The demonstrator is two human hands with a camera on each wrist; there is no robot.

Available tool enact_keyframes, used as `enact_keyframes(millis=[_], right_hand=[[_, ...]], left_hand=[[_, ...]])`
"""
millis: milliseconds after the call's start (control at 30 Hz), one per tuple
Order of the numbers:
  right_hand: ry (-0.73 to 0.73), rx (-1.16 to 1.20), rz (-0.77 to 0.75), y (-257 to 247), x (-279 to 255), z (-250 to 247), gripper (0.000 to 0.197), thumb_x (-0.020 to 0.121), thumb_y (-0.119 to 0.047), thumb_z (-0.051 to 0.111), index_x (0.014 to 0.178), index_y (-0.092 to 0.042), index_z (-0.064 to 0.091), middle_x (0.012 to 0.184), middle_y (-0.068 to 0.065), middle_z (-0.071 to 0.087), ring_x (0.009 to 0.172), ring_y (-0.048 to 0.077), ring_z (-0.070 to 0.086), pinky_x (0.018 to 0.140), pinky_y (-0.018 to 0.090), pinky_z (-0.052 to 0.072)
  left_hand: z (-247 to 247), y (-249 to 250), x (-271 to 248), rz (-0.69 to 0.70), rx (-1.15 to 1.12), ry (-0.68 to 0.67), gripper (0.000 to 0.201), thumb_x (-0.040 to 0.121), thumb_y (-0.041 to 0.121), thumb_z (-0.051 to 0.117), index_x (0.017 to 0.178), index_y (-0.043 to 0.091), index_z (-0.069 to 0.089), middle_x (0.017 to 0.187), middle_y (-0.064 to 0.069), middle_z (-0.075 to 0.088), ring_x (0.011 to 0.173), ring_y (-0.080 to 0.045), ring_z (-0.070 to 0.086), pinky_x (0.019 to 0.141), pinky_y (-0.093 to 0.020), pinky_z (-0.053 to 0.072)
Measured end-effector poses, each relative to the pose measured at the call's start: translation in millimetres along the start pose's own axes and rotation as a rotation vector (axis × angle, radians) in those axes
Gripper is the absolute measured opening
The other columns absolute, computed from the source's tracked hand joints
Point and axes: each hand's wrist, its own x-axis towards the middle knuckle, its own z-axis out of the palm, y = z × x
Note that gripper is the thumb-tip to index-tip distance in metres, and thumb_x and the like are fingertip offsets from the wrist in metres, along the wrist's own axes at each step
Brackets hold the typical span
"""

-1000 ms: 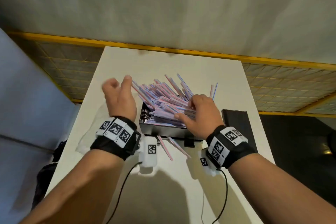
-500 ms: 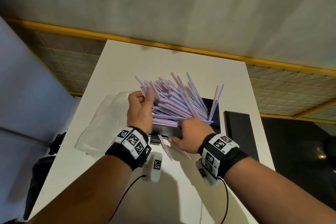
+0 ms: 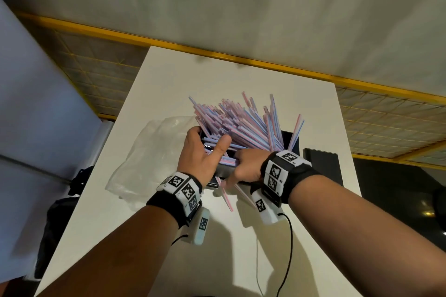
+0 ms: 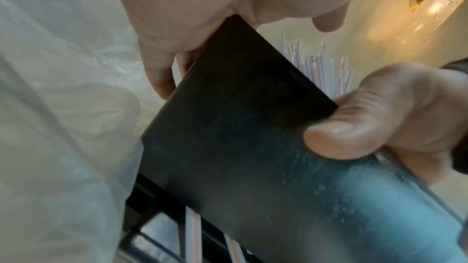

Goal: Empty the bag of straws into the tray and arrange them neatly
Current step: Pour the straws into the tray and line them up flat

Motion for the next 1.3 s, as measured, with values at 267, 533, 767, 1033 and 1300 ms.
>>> enact_keyframes(millis=[267,533,767,1033,1300], right_hand=[[-0.101,0.032,0.043,-12.9,3.6,-11.6,0.091,0.064,-0.058,0.084,0.137,-0.011,0.055,0.136,0.004,0.058,0.121,0.025,0.056,0.105,0.04,0.046],[-0.219,0.228,-0.007,-14.0,21.2,-9.6,0.093,0.048,-0.055,0.093,0.129,-0.017,0.066,0.131,-0.002,0.064,0.125,0.021,0.054,0.112,0.041,0.038],[-0.212,0.305,-0.09,-13.6,-3.1,-17.2,0.06,0.085,-0.023,0.08,0.139,-0.013,0.056,0.122,-0.009,0.053,0.124,0.01,0.044,0.1,0.024,0.027],[-0.015,0.027,-0.001,0.4,4.7,-15.2,0.115,0.059,-0.088,0.067,0.137,-0.005,0.049,0.118,0.006,0.055,0.103,0.026,0.053,0.084,0.034,0.045],[0.057,0.173,-0.164,-2.3,12.0,-3.5,0.105,0.049,-0.082,0.078,0.128,-0.016,0.06,0.121,-0.004,0.063,0.109,0.017,0.06,0.094,0.031,0.047]], left_hand=[[0.4,-2.0,3.1,-0.008,0.005,-0.009,0.094,0.079,0.072,0.062,0.146,0.012,0.033,0.141,-0.006,0.046,0.129,-0.023,0.048,0.1,-0.03,0.037],[0.5,-1.6,1.7,0.027,0.032,0.0,0.096,0.059,0.084,0.057,0.128,0.018,0.044,0.126,-0.001,0.052,0.119,-0.019,0.052,0.098,-0.032,0.043],[0.3,3.9,4.9,-0.005,0.03,0.004,0.095,0.061,0.078,0.069,0.128,0.016,0.04,0.126,-0.002,0.052,0.117,-0.02,0.053,0.096,-0.035,0.046],[-19.7,29.5,23.7,-0.111,-0.331,0.324,0.075,0.08,0.051,0.078,0.137,0.02,0.039,0.124,0.003,0.059,0.097,-0.003,0.062,0.079,-0.016,0.049],[-16.0,38.3,25.2,-0.13,-0.029,0.176,0.057,0.107,0.049,0.024,0.143,0.013,0.049,0.145,-0.012,0.054,0.133,-0.031,0.048,0.099,-0.03,0.034]])
